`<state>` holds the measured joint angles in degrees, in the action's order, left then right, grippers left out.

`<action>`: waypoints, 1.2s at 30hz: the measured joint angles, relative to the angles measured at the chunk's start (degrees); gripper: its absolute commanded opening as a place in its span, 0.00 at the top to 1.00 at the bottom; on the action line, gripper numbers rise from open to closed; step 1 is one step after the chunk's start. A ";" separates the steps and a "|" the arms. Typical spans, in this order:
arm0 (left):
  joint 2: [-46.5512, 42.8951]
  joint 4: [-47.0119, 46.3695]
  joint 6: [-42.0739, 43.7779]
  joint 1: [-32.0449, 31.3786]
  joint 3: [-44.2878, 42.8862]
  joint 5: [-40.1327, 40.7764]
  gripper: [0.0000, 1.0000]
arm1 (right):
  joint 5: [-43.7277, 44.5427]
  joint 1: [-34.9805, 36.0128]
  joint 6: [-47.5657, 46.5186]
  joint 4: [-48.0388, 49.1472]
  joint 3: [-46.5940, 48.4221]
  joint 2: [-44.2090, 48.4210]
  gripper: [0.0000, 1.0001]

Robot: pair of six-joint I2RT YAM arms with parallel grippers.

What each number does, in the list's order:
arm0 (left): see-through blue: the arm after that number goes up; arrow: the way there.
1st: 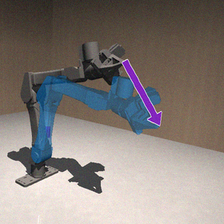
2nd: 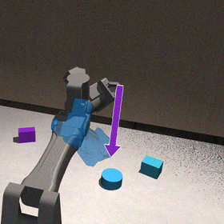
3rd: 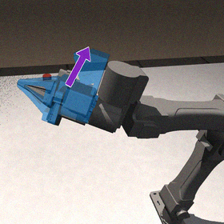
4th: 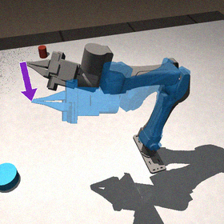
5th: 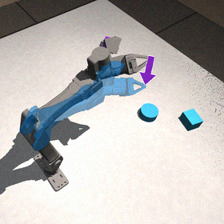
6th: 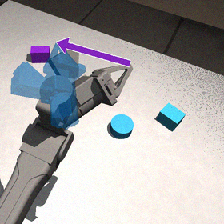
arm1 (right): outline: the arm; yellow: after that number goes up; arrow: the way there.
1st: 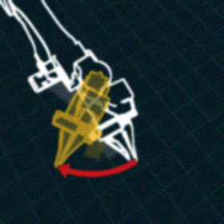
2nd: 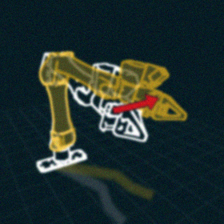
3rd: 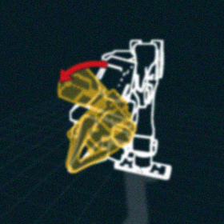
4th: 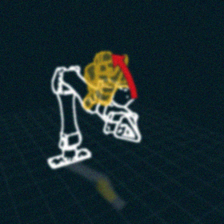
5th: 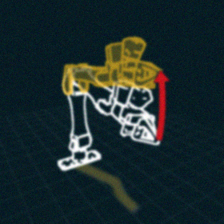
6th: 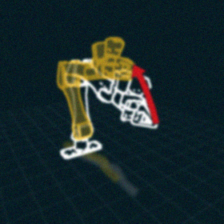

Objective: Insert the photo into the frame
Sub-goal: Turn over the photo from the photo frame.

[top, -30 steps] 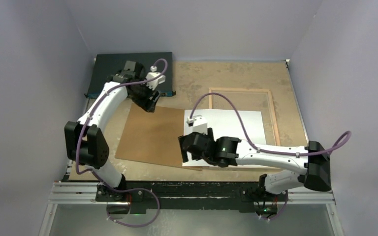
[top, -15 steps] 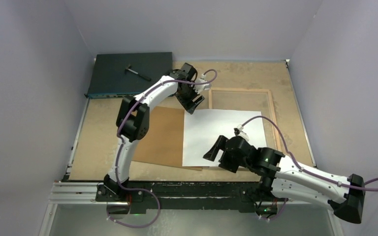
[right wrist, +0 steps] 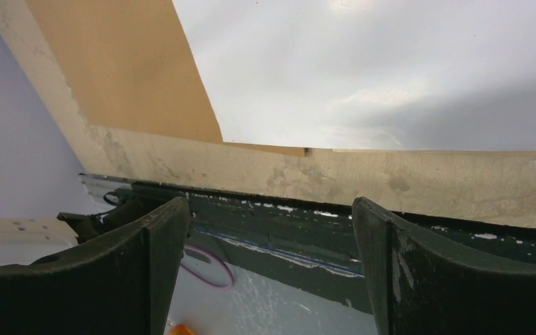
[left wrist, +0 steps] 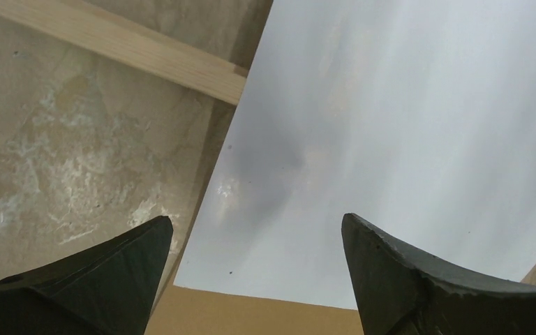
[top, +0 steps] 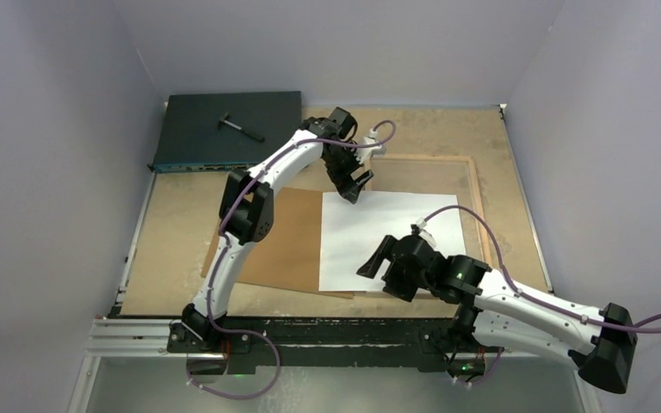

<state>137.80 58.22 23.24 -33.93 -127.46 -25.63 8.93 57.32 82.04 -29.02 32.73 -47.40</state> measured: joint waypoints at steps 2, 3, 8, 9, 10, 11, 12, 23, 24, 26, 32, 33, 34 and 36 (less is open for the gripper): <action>1.38 1.22 0.83 -0.07 -2.10 -1.97 0.08 | -0.26 -0.20 -0.24 0.22 0.00 -0.44 0.12; 2.23 1.60 1.36 -0.17 -3.08 -2.86 0.07 | -0.55 -0.35 -0.31 0.35 0.00 -0.63 0.13; 5.42 2.56 2.40 -0.22 -4.33 -5.07 0.06 | -1.07 -0.46 -0.87 0.98 0.00 -1.27 0.15; 5.81 2.64 2.54 -0.22 -4.33 -5.27 0.06 | -1.14 -0.46 -1.05 1.20 0.00 -1.42 0.16; 6.08 2.69 2.75 -0.22 -4.33 -5.46 0.06 | -1.20 -0.48 -1.09 1.42 0.00 -1.64 0.16; 6.21 2.67 2.91 -0.22 -4.33 -5.73 0.06 | -1.25 -0.50 -1.22 1.66 0.00 -1.84 0.17; 6.21 2.64 2.99 -0.22 -4.33 -6.03 0.06 | -1.25 -0.50 -1.31 1.84 0.00 -2.05 0.17; 6.56 2.73 4.66 -0.22 -4.33 -11.74 0.17 | -1.46 -0.50 -2.14 2.45 0.00 -2.54 0.20; 6.69 2.69 4.85 -0.22 -4.33 -11.96 0.19 | -1.53 -0.50 -2.16 2.47 0.00 -2.54 0.20; 6.78 2.73 4.87 -0.22 -4.33 -12.26 0.22 | -1.68 -0.50 -2.16 2.54 0.00 -2.64 0.20; 6.75 2.58 4.90 -0.22 -4.22 -12.33 0.31 | -2.56 -0.50 -2.19 3.08 -0.22 -3.28 0.21; 6.73 2.54 4.90 -0.22 -4.11 -12.33 0.32 | -2.56 -0.50 -2.19 3.13 -0.26 -3.28 0.22; 6.69 2.45 4.90 -0.20 -3.91 -12.33 0.33 | -2.58 -0.50 -2.19 3.23 -0.28 -3.30 0.22; 6.40 2.29 4.92 -0.15 -3.21 -12.33 0.37 | -2.62 -0.50 -2.21 3.34 -0.31 -3.32 0.22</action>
<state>144.20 60.51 28.16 -34.09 -130.67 -37.95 6.31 56.82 79.83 -25.67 32.42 -50.72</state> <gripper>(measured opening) 0.678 0.786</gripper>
